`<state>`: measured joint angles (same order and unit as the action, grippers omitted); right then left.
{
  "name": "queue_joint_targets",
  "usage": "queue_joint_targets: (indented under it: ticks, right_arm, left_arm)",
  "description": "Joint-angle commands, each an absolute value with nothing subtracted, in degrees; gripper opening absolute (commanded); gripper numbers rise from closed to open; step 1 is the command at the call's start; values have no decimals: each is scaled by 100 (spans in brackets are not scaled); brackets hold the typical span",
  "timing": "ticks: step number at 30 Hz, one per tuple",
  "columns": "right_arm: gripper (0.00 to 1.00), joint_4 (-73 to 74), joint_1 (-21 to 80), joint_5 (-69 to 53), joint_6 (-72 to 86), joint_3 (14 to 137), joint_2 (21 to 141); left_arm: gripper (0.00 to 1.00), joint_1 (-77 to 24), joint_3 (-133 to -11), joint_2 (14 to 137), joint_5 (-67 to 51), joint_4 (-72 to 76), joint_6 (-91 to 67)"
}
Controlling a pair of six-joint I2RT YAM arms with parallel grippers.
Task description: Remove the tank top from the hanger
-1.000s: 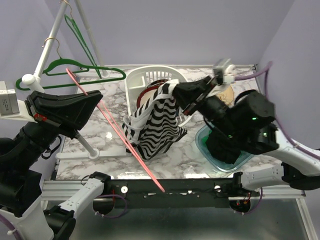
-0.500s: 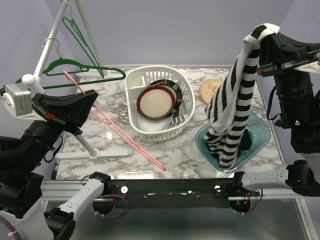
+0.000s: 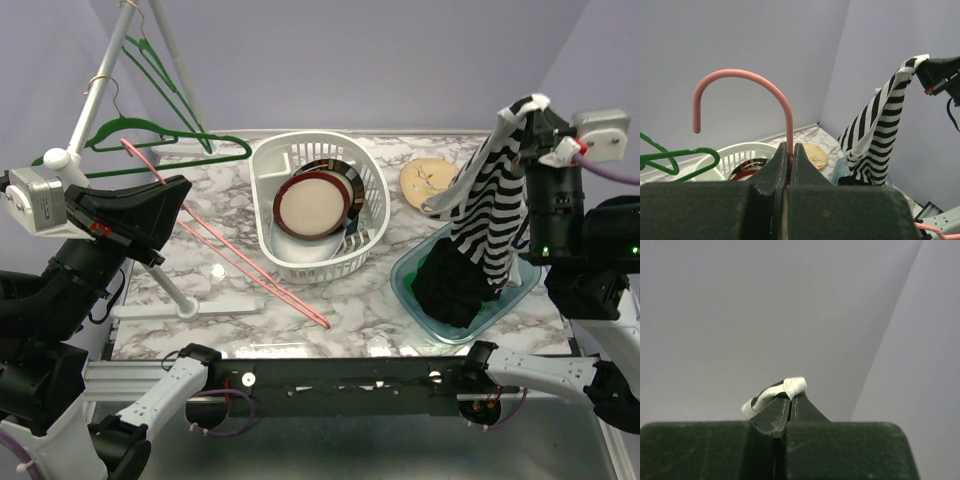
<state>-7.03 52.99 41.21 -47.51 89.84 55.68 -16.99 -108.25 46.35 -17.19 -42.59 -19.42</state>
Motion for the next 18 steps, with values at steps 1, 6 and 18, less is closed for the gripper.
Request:
queue_joint_targets:
  ticks: [1,6,18]
  right_arm:
    - [1,-1195,5238,4430,-3765,7877,4740]
    - [1,-994,5186,5023,-2683,7050,4412]
    - [1,2751,4896,7785,-781,8218,4755]
  left_arm:
    - [0,-1723,-10837,4649,-1494,-4113,-1828]
    - [0,-1723,-10933,4728,-1485,-4087,-1828]
    - [0,-1723,-10890,4746,-1388,-3973,-1766]
